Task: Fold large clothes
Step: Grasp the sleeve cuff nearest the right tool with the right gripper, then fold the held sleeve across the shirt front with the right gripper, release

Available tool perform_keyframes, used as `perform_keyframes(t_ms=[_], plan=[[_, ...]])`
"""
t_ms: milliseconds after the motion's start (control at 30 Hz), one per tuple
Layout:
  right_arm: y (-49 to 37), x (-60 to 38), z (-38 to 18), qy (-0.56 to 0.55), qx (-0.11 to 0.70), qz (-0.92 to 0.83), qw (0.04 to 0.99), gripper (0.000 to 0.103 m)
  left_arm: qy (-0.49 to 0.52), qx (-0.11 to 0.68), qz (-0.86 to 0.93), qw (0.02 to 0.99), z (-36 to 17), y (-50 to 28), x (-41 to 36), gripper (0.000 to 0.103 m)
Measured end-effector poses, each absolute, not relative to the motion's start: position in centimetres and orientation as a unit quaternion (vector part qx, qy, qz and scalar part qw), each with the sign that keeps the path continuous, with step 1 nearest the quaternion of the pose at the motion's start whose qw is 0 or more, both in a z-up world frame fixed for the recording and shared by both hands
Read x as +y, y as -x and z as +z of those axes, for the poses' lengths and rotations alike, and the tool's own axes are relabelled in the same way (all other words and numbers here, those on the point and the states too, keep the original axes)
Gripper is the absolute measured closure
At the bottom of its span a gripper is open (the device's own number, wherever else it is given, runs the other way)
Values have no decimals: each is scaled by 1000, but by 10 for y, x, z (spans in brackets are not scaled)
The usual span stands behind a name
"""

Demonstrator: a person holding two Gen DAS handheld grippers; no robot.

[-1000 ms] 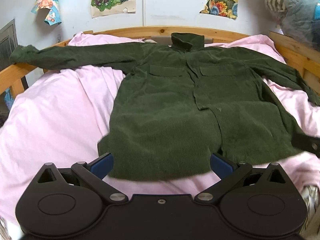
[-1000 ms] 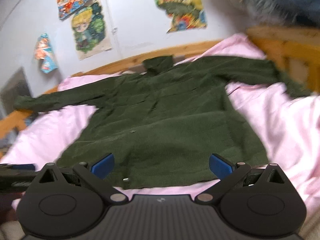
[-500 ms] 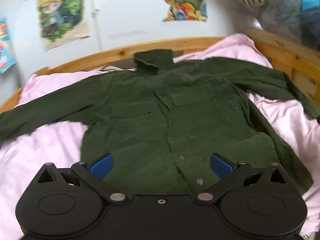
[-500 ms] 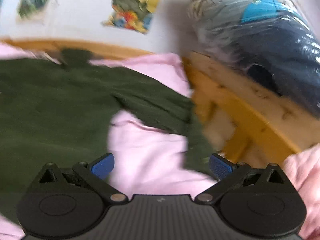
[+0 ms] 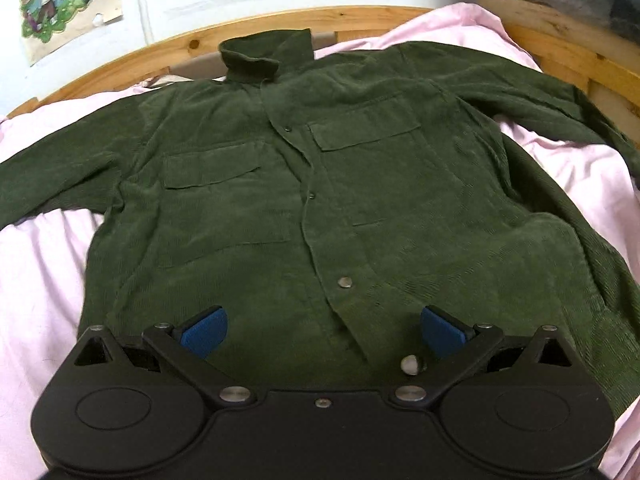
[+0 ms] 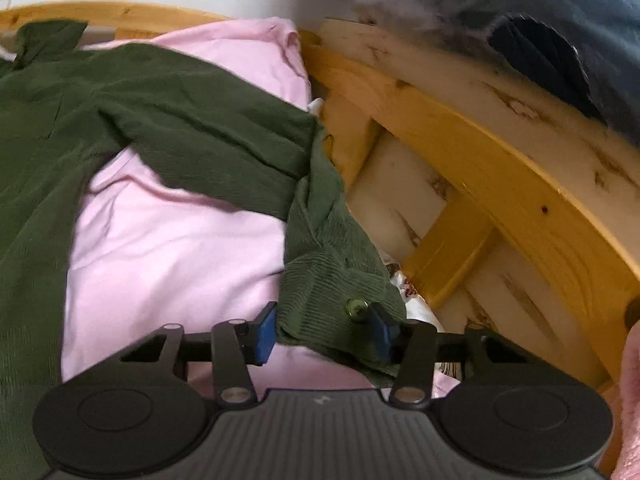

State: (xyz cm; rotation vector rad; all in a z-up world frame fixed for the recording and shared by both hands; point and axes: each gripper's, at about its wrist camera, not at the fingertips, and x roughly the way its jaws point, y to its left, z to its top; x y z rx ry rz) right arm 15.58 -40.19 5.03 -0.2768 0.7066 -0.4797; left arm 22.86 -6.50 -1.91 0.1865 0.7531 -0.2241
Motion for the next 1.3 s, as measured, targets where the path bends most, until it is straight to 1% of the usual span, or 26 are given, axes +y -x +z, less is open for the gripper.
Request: perform_keyframes(t_ms=[67, 100, 167, 300, 433, 600, 733, 800, 867, 933, 1033, 1100, 1133, 1167, 1200, 1233, 1267, 1300], plan=[[-155, -406, 57, 128, 337, -227, 905, 80, -87, 364, -102, 922, -17, -226, -62, 1], [-156, -407, 62, 131, 334, -226, 906, 80, -85, 363, -102, 922, -17, -224, -60, 1], [-155, -409, 78, 127, 323, -221, 911, 87, -84, 366, -102, 921, -16, -222, -59, 1], [-149, -404, 126, 101, 289, -188, 933, 90, -87, 367, -104, 920, -11, -219, -58, 1], [-150, -382, 192, 65, 238, -128, 961, 93, -88, 362, -111, 922, -4, -217, -57, 1], [-181, -326, 271, 20, 166, -4, 986, 94, -87, 362, -120, 920, 4, -222, -56, 1], [-222, -257, 307, 8, 137, 109, 984, 94, -89, 359, -124, 921, 10, -224, -53, 1], [-246, -216, 315, 13, 142, 167, 976, 94, -89, 358, -125, 921, 12, -226, -49, 1], [-271, -171, 311, 38, 151, 217, 964, 94, -88, 357, -122, 922, 13, -228, -43, 1], [-291, -128, 298, 65, 171, 260, 948, 97, -86, 358, -116, 922, 13, -231, -34, 1], [-323, -75, 265, 86, 208, 314, 923, 99, -86, 363, -106, 922, 10, -237, -21, 1], [-341, -50, 242, 96, 217, 345, 908, 99, -89, 370, -97, 920, 6, -245, -11, 1], [-345, -40, 229, 91, 221, 359, 902, 92, -90, 373, -93, 919, 4, -250, -6, 1], [-350, -36, 217, 76, 229, 374, 896, 73, -90, 376, -88, 918, 2, -255, -2, 1], [-355, -36, 205, 61, 240, 379, 892, 59, -87, 377, -83, 918, 0, -260, 3, 1], [-360, -41, 196, 44, 247, 381, 890, 41, -81, 375, -78, 920, -2, -264, 7, 1], [-363, -51, 187, 28, 249, 382, 890, 34, -74, 372, -74, 922, -3, -269, 11, 1], [-367, -63, 181, 20, 251, 381, 890, 33, -65, 369, -69, 925, -4, -276, 16, 1]])
